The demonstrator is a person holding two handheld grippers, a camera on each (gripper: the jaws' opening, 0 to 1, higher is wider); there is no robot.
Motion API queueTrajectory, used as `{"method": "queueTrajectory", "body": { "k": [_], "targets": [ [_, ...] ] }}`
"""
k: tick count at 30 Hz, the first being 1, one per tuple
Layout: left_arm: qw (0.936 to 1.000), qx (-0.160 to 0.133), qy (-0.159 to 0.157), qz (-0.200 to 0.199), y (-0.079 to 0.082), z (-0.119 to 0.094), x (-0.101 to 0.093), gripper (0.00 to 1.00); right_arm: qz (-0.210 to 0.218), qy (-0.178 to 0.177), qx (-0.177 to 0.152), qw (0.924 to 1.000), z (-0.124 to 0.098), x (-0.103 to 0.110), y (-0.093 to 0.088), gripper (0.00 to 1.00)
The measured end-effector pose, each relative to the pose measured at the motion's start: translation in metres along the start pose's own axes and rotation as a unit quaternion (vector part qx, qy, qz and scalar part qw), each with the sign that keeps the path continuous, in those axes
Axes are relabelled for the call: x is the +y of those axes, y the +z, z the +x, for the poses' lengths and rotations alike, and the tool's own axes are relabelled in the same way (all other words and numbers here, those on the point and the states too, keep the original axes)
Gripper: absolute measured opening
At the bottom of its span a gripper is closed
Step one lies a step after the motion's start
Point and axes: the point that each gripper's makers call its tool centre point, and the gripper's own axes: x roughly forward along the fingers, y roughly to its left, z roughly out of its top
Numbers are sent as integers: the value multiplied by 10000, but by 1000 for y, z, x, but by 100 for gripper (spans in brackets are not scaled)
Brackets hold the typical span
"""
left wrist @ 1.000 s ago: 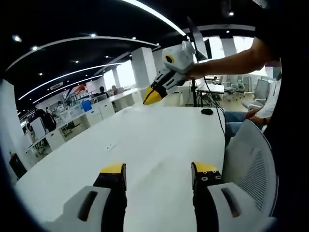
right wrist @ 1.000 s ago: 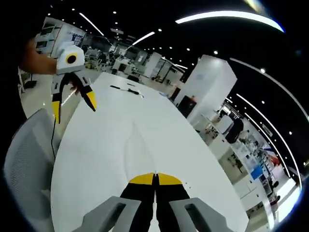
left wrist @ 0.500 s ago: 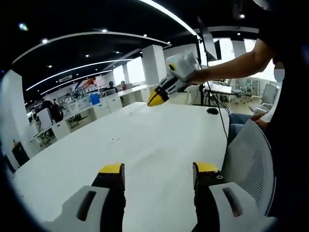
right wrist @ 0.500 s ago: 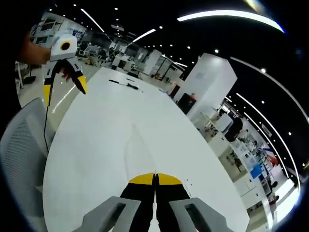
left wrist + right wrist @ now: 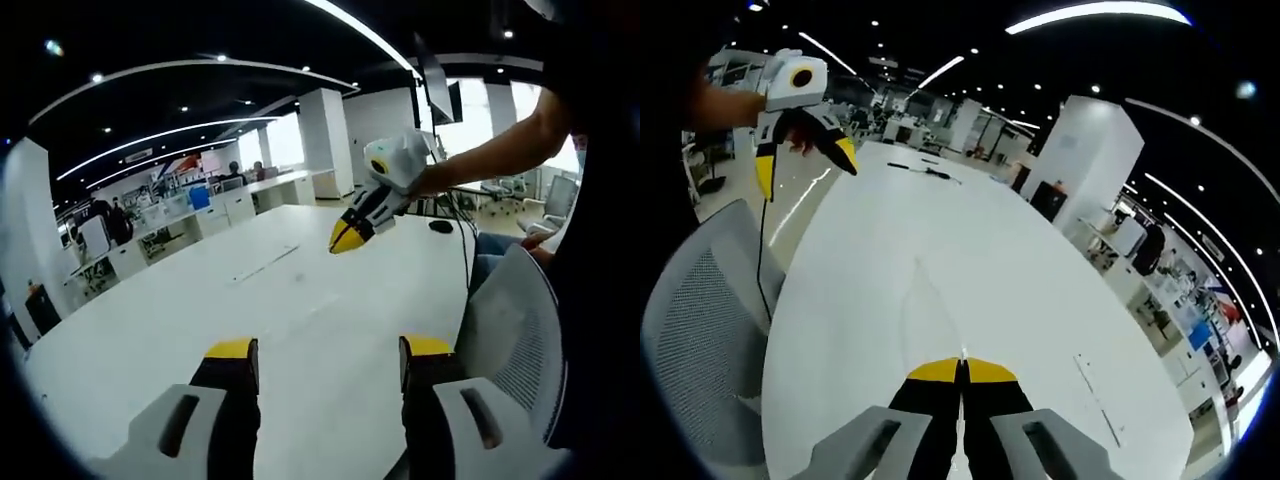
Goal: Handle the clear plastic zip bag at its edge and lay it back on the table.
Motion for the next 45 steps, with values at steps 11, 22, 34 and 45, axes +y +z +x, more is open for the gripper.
{"method": "queueTrajectory", "body": {
  "k": [11, 22, 34, 45],
  "targets": [
    [9999, 104, 12, 30, -11, -1, -3, 56, -44, 197, 235, 9995, 8, 26, -27, 0],
    [9997, 185, -140, 71, -16, 7, -18, 58, -597, 99, 405, 9973, 17, 24, -39, 0],
    [9995, 259, -187, 60, -24, 7, -24, 58, -991, 280, 530, 9933, 36, 32, -55, 0],
    [9993, 326, -161, 0, -30, 8, -24, 58, -945, 473, 668, 9922, 51, 38, -72, 0]
  ]
}}
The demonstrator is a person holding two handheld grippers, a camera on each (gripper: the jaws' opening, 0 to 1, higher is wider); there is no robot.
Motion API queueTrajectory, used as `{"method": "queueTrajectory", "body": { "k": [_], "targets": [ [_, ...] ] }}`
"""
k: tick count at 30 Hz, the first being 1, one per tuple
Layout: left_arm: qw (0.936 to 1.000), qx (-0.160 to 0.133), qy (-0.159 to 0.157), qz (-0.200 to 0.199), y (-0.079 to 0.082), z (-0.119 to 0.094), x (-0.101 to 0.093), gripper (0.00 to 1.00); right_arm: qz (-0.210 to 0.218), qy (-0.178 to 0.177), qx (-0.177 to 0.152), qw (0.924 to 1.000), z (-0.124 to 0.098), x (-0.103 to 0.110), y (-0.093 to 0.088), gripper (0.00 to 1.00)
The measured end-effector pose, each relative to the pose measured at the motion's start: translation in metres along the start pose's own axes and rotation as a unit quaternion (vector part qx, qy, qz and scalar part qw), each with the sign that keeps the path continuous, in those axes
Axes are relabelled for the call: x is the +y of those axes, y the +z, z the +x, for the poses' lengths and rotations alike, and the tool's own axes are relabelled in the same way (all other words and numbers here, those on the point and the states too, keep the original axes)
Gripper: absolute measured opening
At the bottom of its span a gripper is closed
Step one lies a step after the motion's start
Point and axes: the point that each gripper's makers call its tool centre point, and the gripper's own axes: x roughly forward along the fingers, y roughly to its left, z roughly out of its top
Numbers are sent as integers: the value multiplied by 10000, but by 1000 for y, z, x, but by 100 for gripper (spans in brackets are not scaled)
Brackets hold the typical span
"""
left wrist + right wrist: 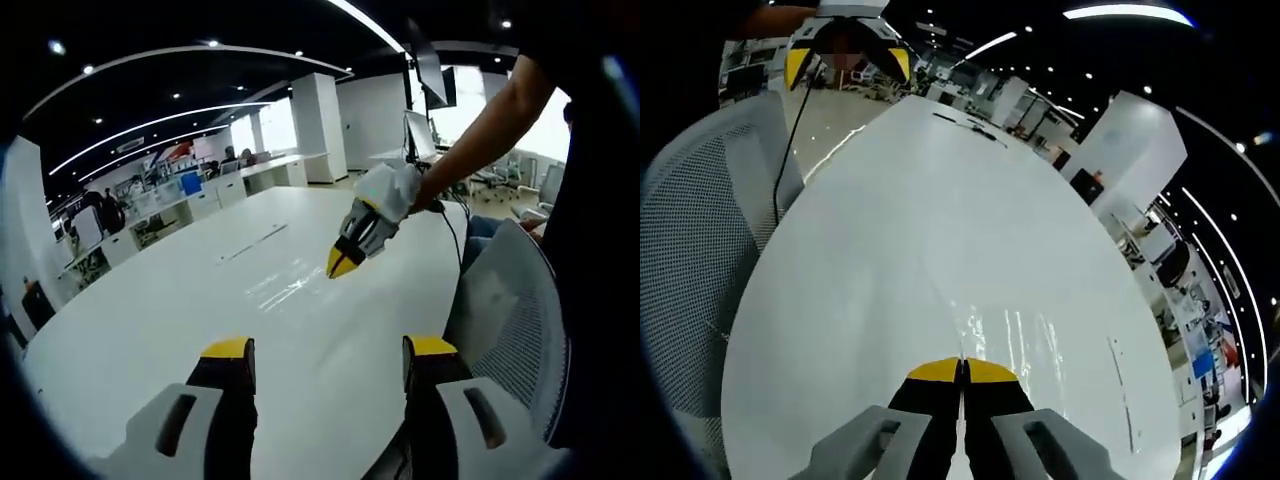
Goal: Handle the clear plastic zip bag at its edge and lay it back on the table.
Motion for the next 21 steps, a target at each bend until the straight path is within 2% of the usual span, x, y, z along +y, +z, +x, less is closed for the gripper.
{"method": "queueTrajectory", "body": {
  "k": [4, 10, 14, 16, 18, 20, 21],
  "targets": [
    [10000, 6, -20, -19, -3, 1, -4, 57, -51, 90, 122, 9999, 6, 5, -8, 0],
    [10000, 15, -21, -53, -5, 2, -6, 57, 288, 83, 232, 9993, 7, 9, -15, 6],
    [10000, 34, -13, -56, -6, 4, -5, 59, 761, 6, 320, 9966, 5, 8, -22, 17],
    [9999, -33, 59, -119, -4, 4, -2, 63, 831, -17, 263, 9962, 4, 8, -21, 23],
    [9997, -88, 74, -198, -2, 4, 0, 64, 1195, 6, 265, 9925, 3, 10, -23, 28],
    [9997, -102, 76, -212, -2, 4, 0, 64, 1419, -63, 153, 9897, 1, 10, -19, 30],
    [9997, -90, 84, -192, -2, 5, 1, 64, 1654, -35, 166, 9861, 0, 11, -21, 31]
  ]
}}
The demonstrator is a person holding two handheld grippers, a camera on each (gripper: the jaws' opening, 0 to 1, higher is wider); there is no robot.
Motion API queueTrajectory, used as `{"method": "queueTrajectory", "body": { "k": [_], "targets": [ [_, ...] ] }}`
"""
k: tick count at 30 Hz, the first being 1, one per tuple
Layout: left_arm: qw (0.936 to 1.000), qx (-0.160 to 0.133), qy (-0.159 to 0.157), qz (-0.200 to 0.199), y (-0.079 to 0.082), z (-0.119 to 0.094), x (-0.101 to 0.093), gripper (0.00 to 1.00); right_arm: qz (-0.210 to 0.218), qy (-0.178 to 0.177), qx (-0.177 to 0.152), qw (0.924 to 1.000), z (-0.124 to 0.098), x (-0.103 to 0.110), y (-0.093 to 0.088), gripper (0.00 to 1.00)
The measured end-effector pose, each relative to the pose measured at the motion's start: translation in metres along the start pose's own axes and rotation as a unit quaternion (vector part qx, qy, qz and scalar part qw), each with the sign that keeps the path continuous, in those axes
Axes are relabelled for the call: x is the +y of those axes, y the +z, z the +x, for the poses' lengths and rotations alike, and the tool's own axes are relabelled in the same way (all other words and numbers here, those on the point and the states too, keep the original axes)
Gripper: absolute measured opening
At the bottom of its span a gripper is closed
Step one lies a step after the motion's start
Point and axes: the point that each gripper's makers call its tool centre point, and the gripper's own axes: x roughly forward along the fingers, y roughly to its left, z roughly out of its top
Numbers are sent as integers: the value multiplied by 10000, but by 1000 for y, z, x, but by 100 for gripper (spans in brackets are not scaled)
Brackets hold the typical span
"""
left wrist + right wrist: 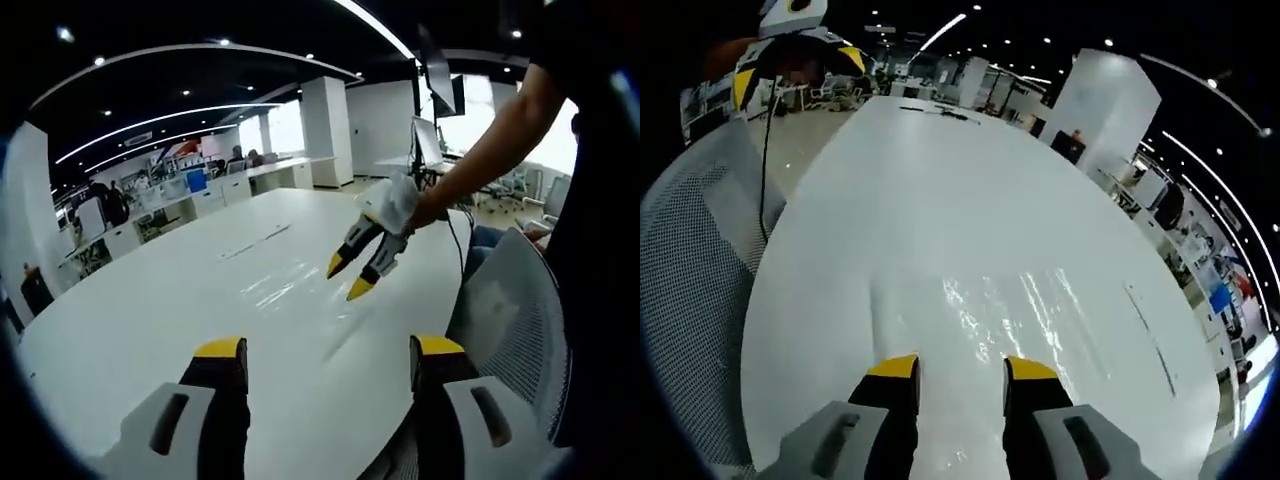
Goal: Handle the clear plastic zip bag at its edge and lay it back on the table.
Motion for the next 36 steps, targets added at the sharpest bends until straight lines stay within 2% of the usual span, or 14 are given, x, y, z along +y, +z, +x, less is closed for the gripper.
{"method": "queueTrajectory", "body": {
  "k": [5, 11, 14, 23, 28, 34, 36],
  "targets": [
    [10000, -27, 11, 49, 2, 3, 2, 66, 468, -203, -234, 9984, -8, -7, 2, 35],
    [9999, 0, -64, 95, 1, 9, -1, 68, 1332, -497, -621, 9879, -30, -12, 4, 46],
    [9999, 29, -110, 127, 0, 14, -4, 69, 1379, -578, -691, 9863, -40, -12, 5, 51],
    [9999, -58, -133, 84, 2, 19, -5, 74, 1852, -889, -974, 9738, -71, -10, 10, 68],
    [9999, -31, -136, 74, -1, 21, -7, 76, 2264, -1233, -1143, 9594, -94, -3, 2, 70],
    [9999, -63, -111, 46, 0, 22, -7, 78, 2406, -1444, -1147, 9529, -119, 10, -18, 77],
    [9999, -107, -83, 54, 1, 23, -7, 80, 2680, -1515, -1312, 9423, -131, 14, -22, 78]
  ]
}}
